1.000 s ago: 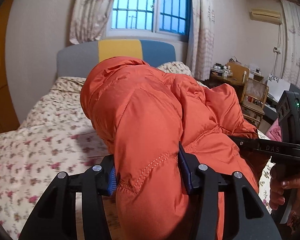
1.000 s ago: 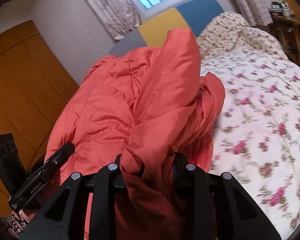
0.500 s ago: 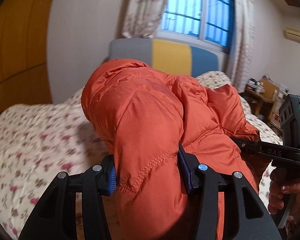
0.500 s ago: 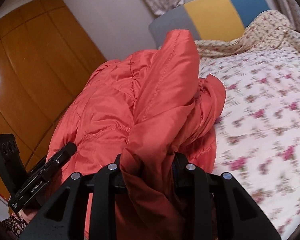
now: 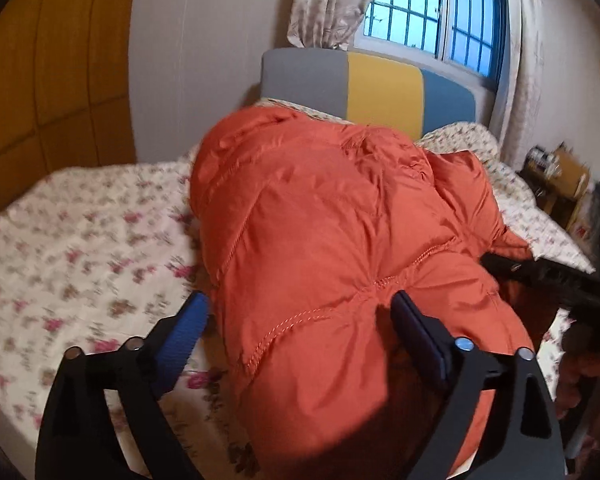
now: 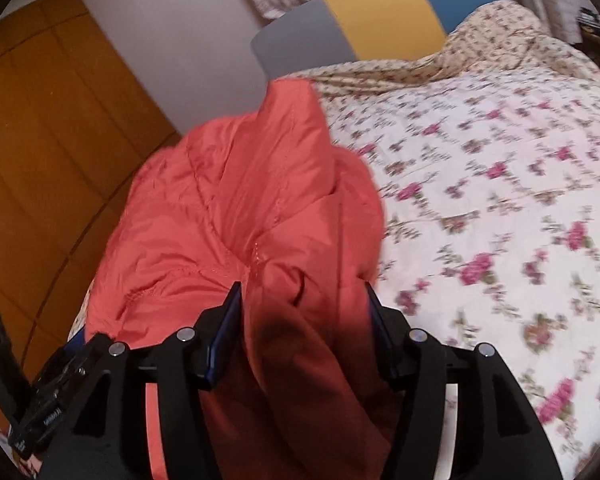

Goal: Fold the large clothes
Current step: 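Lower the folded bundle onto the duvet with both grippers and release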

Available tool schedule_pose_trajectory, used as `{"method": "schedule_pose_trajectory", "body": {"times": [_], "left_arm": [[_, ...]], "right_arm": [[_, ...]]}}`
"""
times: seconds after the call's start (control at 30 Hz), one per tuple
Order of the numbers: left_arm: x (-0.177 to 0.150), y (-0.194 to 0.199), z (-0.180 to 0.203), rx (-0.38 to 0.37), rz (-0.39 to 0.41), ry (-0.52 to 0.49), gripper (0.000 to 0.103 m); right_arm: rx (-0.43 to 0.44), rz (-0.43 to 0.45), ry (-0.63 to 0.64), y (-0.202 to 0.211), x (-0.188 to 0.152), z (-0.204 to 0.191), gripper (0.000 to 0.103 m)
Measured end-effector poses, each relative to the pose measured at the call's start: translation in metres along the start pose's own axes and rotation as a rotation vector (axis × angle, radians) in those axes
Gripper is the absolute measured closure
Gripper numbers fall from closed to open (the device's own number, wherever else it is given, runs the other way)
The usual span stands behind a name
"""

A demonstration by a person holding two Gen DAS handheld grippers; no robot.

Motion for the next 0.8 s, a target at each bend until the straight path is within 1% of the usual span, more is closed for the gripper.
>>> {"method": "schedule_pose_trajectory", "body": {"times": [0.07,0.13,0.2,0.23,0.3,0.43,0.47,0.53,0.6,0.67,0.73,0.8], "left_arm": [[0.009,0.009,0.0,0.055,0.009,0.0,0.007],[0.02,0.017,-0.003,0.076,0.024,0.013,0.003],[0.039,0.02,-0.005,0.093,0.024,0.054,0.003],[0.05,0.017,-0.007,0.085,0.012,0.08,0.003],[0.069,0.008,-0.011,0.088,0.003,0.125,0.003],[0.105,-0.022,-0.012,0.136,-0.046,0.187,0.003],[0.114,-0.033,-0.012,0.151,-0.063,0.191,0.003],[0.129,-0.057,-0.01,0.188,-0.096,0.167,0.003],[0.136,-0.08,-0.009,0.217,-0.154,0.139,0.003],[0.139,-0.098,-0.011,0.206,-0.198,0.14,0.003],[0.141,-0.107,-0.015,0.175,-0.209,0.166,0.003],[0.142,-0.116,-0.017,0.144,-0.222,0.189,0.003]], "right_arm": [[-0.03,0.05,-0.002,0.022,0.004,-0.004,0.043],[-0.042,0.11,0.02,0.04,0.013,-0.015,0.043],[-0.046,0.119,0.073,0.045,0.029,-0.033,0.043],[-0.052,0.111,0.102,0.042,0.038,-0.043,0.043],[-0.051,0.095,0.141,0.031,0.057,-0.057,0.043],[-0.078,0.057,0.205,-0.011,0.089,-0.077,0.045],[-0.084,0.042,0.207,-0.025,0.099,-0.078,0.045],[-0.099,0.031,0.202,-0.048,0.113,-0.072,0.045],[-0.137,0.004,0.206,-0.071,0.124,-0.066,0.047],[-0.154,-0.023,0.209,-0.084,0.123,-0.063,0.048],[-0.159,-0.055,0.195,-0.105,0.125,-0.052,0.047],[-0.146,-0.062,0.176,-0.114,0.126,-0.044,0.047]]}}
Point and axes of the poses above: each gripper's, at about its wrist camera, not at the fingertips, and y roughly against the way its jaws point, z to its right, x to its top, the point moved 1 cm from there along -y, roughly the way its jaws point, and after that the axes turned 15 degrees about -z, right-handed, at the moved point
